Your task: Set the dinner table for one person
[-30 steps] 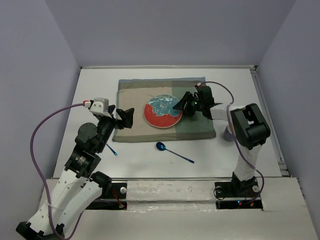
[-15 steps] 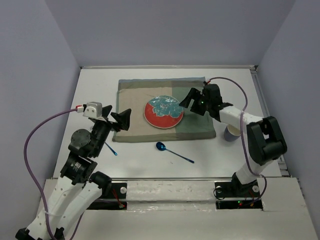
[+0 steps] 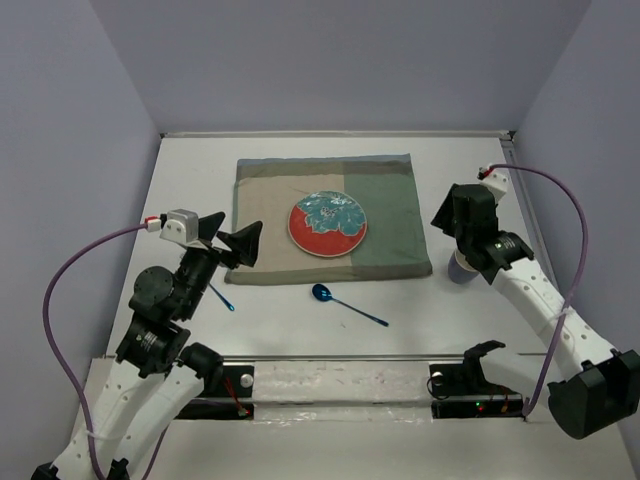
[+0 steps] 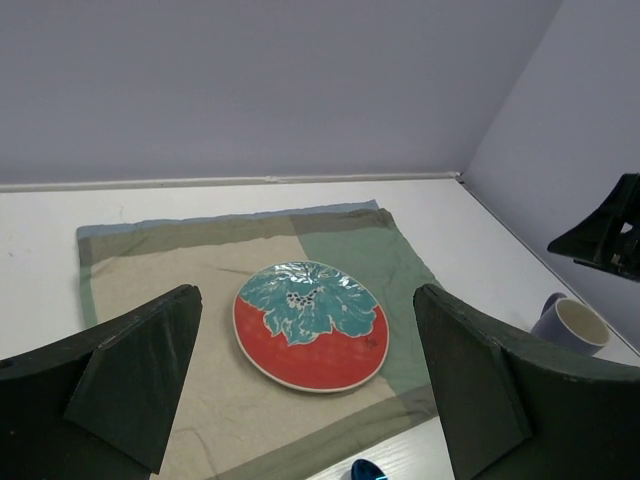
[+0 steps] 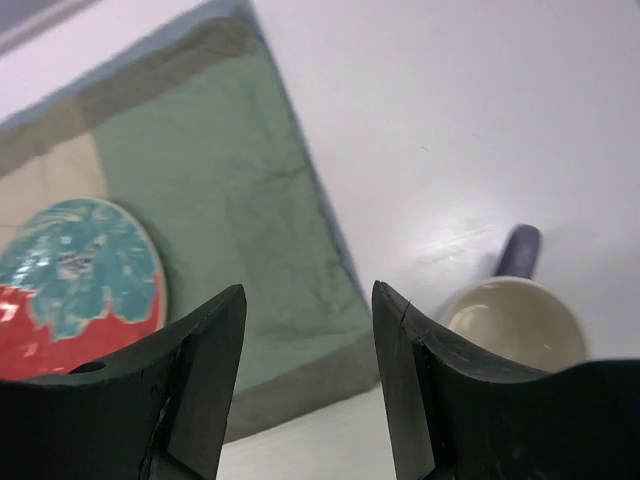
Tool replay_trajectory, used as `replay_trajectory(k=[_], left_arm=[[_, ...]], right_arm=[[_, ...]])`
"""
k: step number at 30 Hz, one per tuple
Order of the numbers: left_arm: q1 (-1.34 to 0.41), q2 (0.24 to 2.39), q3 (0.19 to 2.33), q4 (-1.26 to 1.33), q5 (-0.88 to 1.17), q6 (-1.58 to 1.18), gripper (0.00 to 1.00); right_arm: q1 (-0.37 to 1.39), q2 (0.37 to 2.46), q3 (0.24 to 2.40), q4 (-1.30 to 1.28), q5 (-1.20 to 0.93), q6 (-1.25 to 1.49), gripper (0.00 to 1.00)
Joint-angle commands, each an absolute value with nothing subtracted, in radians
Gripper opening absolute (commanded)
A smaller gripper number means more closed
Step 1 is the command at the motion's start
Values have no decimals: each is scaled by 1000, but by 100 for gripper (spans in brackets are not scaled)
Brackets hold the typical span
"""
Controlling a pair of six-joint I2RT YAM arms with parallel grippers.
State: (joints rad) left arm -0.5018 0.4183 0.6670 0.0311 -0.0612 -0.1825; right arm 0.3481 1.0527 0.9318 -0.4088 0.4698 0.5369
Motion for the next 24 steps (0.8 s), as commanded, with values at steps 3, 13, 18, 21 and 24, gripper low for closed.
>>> replay_trajectory(k=[3,13,18,21,24], left_arm=[[-503,399,680,64,-52,-186,99],[-511,394,676,67,-41,-187,99],[-511,403,675,69,-37,-184,99],[-512,405,675,69,-32,-184,99],[-512,408,675,71,-32,-183,99]], right_arm=[[336,1048,868,-640,650,606,56],[285,1157,821,-546,535,568,42],[216,1218,798,-443,439,537,18],[216,1217,821,-443,489,516,0],[216,1187,908,-474,517,434,0]])
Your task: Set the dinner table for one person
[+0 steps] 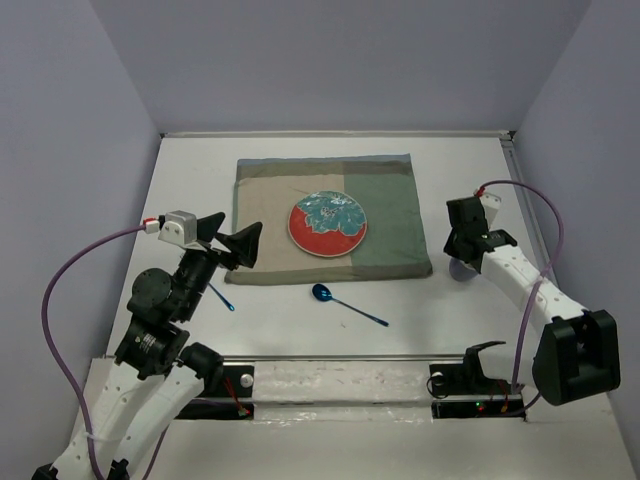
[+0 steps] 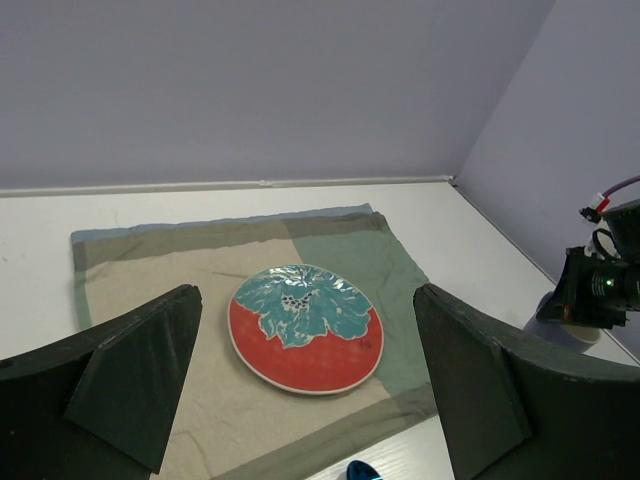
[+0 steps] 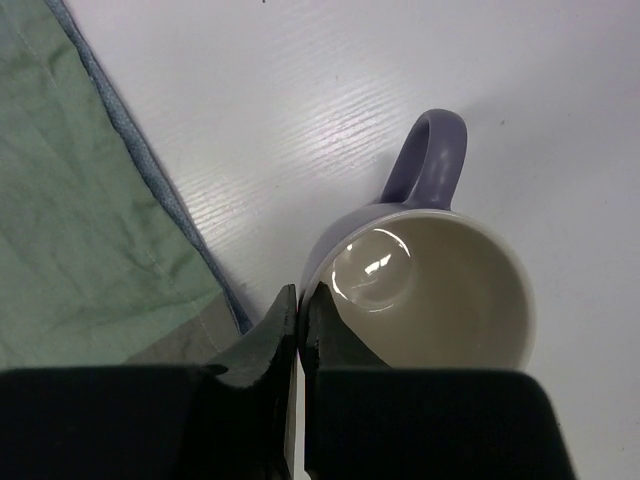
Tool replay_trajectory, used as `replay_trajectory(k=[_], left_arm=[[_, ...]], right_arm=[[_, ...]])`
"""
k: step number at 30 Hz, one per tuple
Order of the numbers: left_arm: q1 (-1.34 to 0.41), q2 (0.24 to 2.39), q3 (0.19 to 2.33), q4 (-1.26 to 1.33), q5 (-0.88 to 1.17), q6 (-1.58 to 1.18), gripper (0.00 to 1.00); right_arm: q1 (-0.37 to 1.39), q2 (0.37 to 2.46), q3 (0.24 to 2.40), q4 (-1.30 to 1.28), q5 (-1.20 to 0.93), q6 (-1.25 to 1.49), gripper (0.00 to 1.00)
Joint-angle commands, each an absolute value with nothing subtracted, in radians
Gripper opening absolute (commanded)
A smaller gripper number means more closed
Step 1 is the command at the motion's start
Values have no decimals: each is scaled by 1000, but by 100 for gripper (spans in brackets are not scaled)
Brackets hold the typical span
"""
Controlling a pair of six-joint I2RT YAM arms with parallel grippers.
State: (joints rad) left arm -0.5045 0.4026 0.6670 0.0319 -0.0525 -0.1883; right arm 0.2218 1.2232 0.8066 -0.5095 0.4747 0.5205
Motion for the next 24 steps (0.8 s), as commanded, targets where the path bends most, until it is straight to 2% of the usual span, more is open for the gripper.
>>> replay_trajectory(k=[1,5,13,19,24], left_arm=[[-511,410,675,71,-31,-183,99],[-511,422,675,72,-26,-186,99],[-511,445,673,66,-63,-181,99],[-506,442,672,63,-87,-170,99],[-502,457,672,69,-81,-173,99]], right_arm=[[216,1166,932,-483,522,419,0],[225,1204,1102,-462,477,345,0],[250,1569,1451,-354,257,178,0],[284,1829,1737,-394,216,123,0],[295,1971,1893,-437,150,104,0]])
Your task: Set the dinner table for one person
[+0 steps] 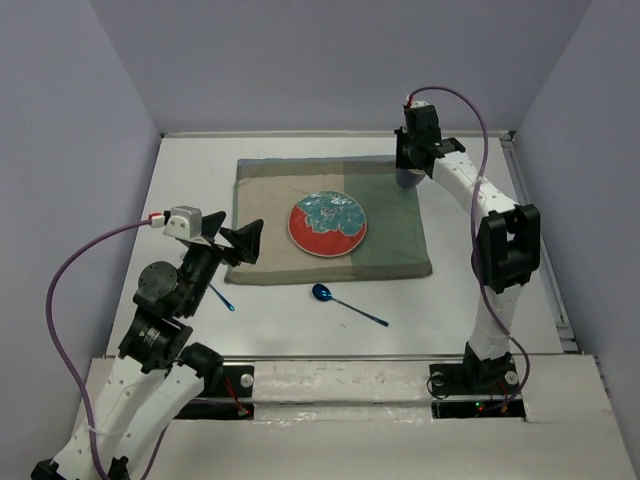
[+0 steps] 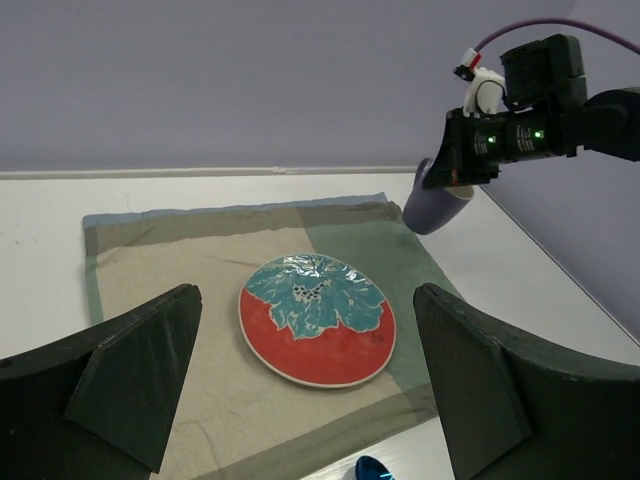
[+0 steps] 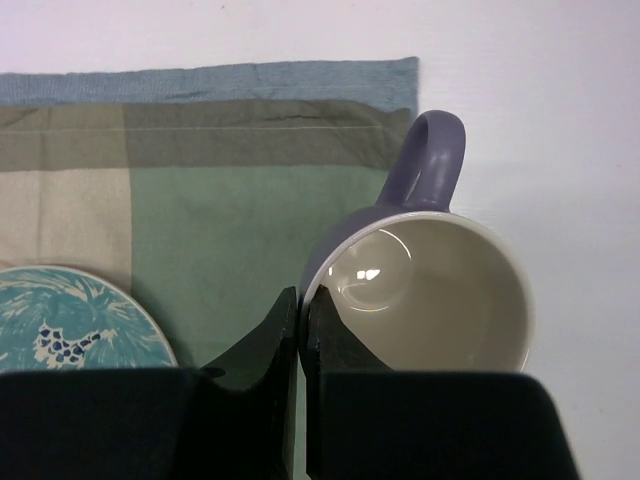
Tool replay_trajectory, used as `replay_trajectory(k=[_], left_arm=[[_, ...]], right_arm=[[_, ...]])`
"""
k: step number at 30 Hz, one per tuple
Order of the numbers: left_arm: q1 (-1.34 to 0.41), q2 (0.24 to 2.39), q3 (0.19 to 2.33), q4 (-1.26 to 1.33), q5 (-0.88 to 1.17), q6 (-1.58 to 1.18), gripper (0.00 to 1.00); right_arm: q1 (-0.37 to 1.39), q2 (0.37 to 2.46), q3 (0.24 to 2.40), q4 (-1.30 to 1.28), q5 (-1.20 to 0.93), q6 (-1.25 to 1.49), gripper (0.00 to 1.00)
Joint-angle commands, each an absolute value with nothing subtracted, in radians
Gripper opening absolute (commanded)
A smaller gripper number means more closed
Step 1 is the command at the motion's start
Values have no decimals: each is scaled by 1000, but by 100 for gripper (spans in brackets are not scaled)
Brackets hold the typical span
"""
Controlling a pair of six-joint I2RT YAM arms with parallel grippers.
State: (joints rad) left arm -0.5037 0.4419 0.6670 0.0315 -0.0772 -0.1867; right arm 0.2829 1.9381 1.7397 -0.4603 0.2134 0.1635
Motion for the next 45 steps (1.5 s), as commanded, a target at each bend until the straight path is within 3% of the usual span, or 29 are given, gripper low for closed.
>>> replay_trajectory(k=[1,9,20,21,25,27,30,33,38,45], left_arm=[[-502,462,672,69,-81,-173,99],[-499,472,673,66,-91,-169,99],[-497,480,673,64,-86,-167,99],[-497,482,673,64,-86,-166,99],[-495,489,675,61,-100,-167,99],[-494,491,675,58,-110,-166,99],[-494,489,675,57,-120,-167,99],[-491,492,675,54,-127,-166,99],[-483,482,675,46,-187,-167,99],[-480,451,670,37,-314,-167,99]], right_arm=[[295,1991,1914,-439,132,103,0],[304,2192,2131,-518,100,90,0],[324,2325,2203,-561,144,67,0],[324,2327,2209,-561,149,67,17],[333,2307,2246,-563,156,72,57],[333,2271,2259,-564,152,71,69],[354,2211,2246,-563,144,74,77],[386,2097,2169,-549,112,86,79],[509,1858,1820,-428,100,100,79],[742,1553,1379,-199,9,186,67]])
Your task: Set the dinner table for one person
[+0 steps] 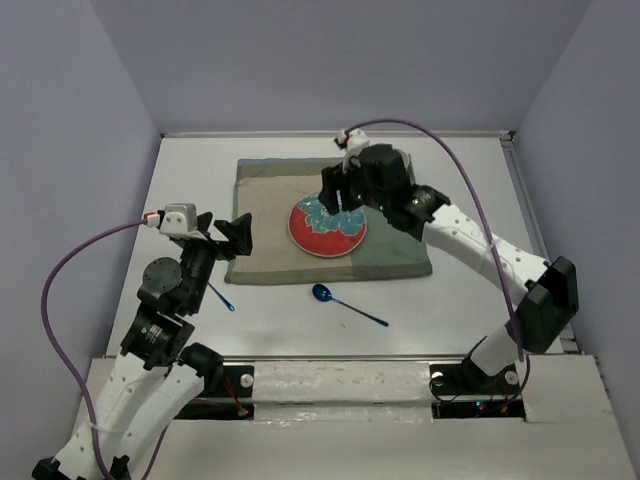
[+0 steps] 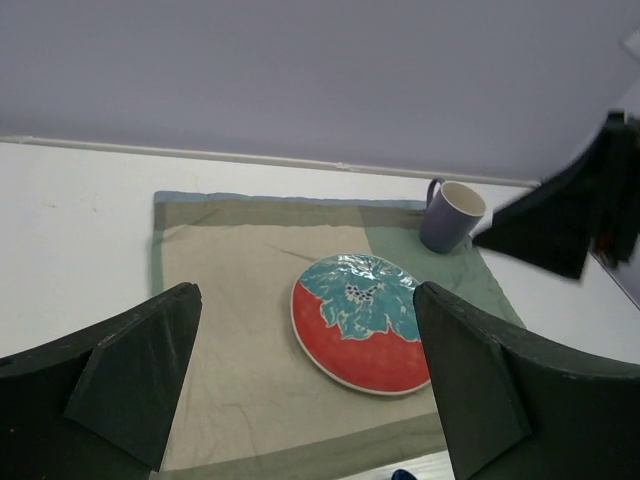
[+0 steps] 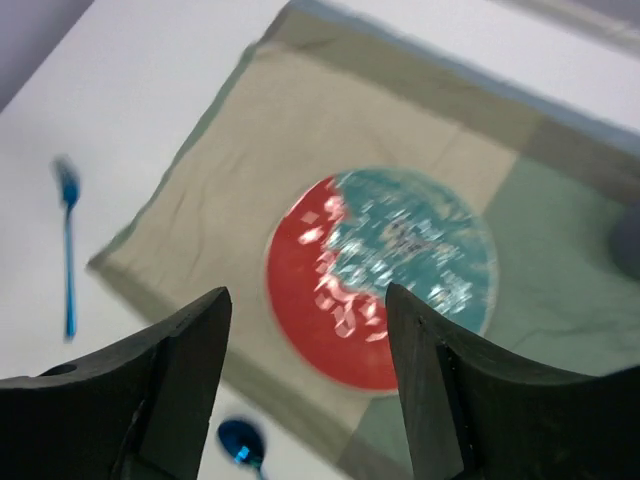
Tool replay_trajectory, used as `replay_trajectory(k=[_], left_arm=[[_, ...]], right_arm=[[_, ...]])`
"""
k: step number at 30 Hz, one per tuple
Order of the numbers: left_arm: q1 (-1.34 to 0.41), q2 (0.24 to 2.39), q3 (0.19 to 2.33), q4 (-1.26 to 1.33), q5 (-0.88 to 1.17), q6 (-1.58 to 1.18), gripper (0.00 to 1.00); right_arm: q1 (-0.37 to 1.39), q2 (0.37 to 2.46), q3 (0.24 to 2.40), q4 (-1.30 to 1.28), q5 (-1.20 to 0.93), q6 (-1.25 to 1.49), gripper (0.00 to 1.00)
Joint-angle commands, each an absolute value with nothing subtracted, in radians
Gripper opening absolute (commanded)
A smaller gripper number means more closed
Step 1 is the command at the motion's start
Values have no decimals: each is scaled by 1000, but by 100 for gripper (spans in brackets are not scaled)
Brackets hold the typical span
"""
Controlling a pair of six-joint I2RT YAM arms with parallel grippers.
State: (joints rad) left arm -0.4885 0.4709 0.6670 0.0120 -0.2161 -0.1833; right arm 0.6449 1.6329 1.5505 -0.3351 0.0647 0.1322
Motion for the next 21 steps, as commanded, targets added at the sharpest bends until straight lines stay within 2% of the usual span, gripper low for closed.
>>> replay_trajectory(k=[1,3,7,11,16,21], left_arm=[[-477,446,670,32,-345,-169,99],[-477,446,667,31,-359,-173,99],[-469,459,667,34,-351,-176,99],[-457,468,667,37,-324,-179,99],[-436,480,664,48,-272,-184,99],[-430,506,669,48,-249,-183,99]], right_arm=[[770,1502,1292,-195,24,187,63],[839,1459,1168,-195,25,205,59],[971,1364,976,-216,41,273,63],[1008,1325,830,-244,110,333,64],[1008,1327,759,-244,137,313,64],[1017,1411,804,-235,78,259,64]])
